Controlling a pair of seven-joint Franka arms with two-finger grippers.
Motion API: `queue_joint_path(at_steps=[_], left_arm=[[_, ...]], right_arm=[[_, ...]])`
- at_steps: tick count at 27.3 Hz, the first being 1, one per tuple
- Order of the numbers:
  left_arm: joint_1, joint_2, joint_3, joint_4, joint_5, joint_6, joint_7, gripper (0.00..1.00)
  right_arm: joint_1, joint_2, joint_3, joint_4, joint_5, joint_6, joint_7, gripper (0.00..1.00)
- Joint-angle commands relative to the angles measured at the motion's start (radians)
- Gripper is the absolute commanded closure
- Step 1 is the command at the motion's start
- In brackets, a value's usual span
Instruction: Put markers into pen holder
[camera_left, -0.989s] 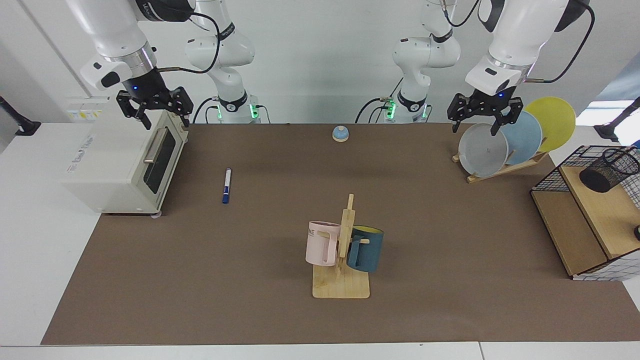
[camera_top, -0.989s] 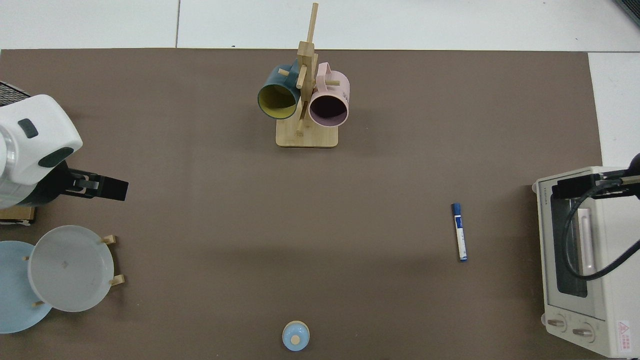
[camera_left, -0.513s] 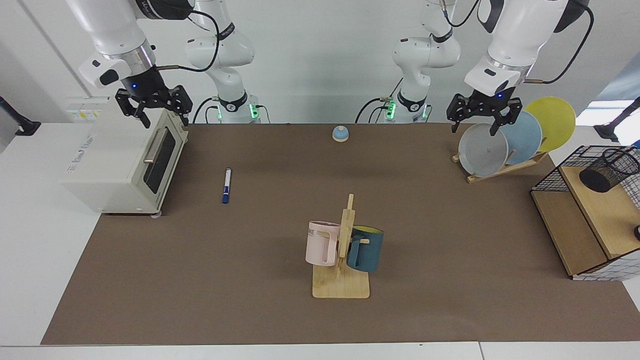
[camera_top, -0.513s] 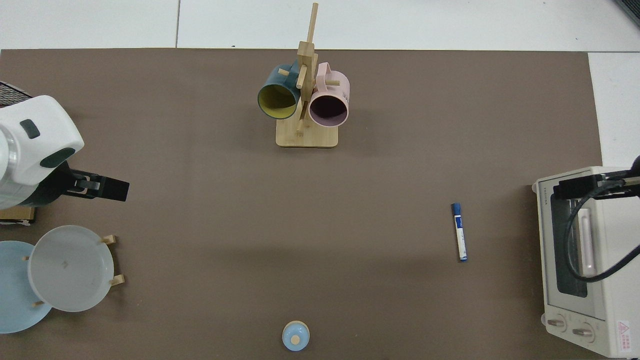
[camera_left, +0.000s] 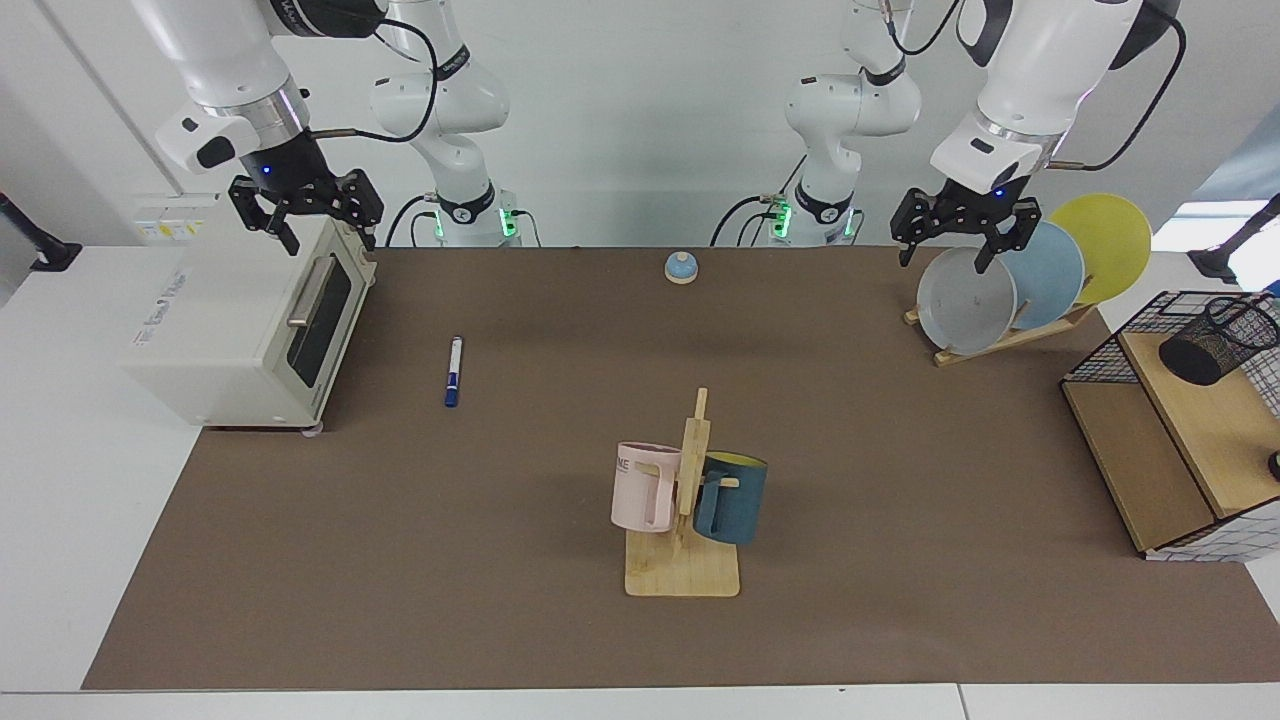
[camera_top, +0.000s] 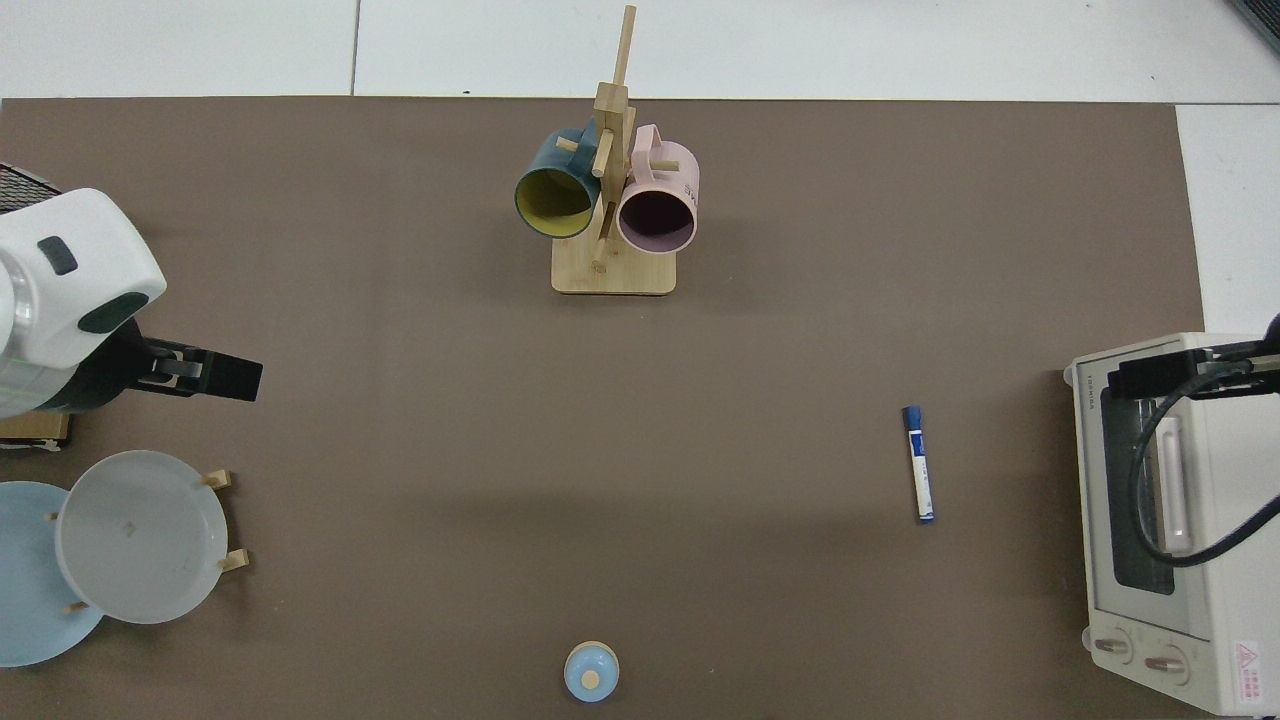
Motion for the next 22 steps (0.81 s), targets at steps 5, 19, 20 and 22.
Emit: queue_joint_path(at_steps=[5,19,20,22], left_arm=[[0.002,0.021,0.015,0.001,-0.020,0.014,-0.010,0.00],[0.008,0.021,0.035,-0.045,-0.016,0.074,0.051,0.00],[0.010,0.024,0.035,-0.050,-0.011,0.085,0.060,0.00],[0.014,0.021,0.036,-0.074,-0.011,0.117,0.104,0.00]], right_arm=[[-0.007,-0.014,0.010,-0.038,0.000,0.046,0.026,0.00],[0.050,0.131,0.015,-0.232,0.014,0.301,0.041,0.00],[0.052,0.144,0.015,-0.247,0.021,0.322,0.047,0.00],[0.064,0.161,0.015,-0.300,0.038,0.402,0.061,0.00]])
